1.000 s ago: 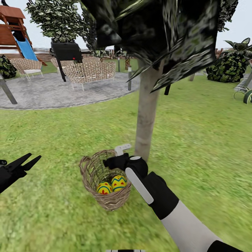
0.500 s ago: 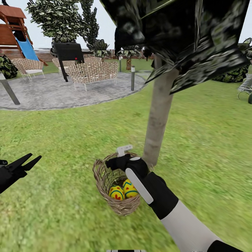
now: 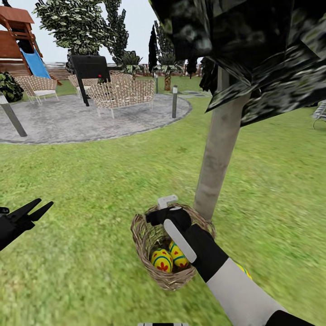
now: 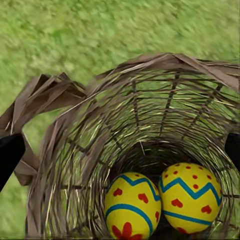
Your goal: Take the three Easter eggs out of the wicker basket on the lawn in the garden, then place them on the lawn next to a single tree (choose any tree) so that all three eggs are next to the same tree and none are left in the basket.
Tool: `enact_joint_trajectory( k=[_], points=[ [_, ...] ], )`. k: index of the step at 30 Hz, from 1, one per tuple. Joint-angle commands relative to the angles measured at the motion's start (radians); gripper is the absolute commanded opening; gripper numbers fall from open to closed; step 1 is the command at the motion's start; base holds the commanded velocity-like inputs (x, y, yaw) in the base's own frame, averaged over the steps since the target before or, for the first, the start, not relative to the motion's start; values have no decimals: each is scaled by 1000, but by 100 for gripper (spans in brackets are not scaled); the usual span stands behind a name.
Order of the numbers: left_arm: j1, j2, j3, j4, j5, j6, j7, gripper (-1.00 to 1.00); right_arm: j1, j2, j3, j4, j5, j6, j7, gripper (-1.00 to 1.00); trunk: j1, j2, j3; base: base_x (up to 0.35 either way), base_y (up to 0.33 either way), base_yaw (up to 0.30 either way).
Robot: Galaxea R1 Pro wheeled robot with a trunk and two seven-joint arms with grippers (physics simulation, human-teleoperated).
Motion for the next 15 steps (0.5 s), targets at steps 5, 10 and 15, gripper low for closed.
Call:
enact_joint_trajectory(
  k=[5,10,15],
  points=[
    [1,0,1,0,-1,-1,2,100,-26,0,-62,125,-111,2,-6,100,0,0,0,5,5,0],
    [2,0,0,5,-3,-1,7,100,-81,0,-87,215,-176,36,-12,100,0,0,0,0,0,0],
    [2,0,-2,45,-6,-2,15,100,-164,-1,-212,322,-189,112,-13,100,0,0,0,0,0,0]
  ],
)
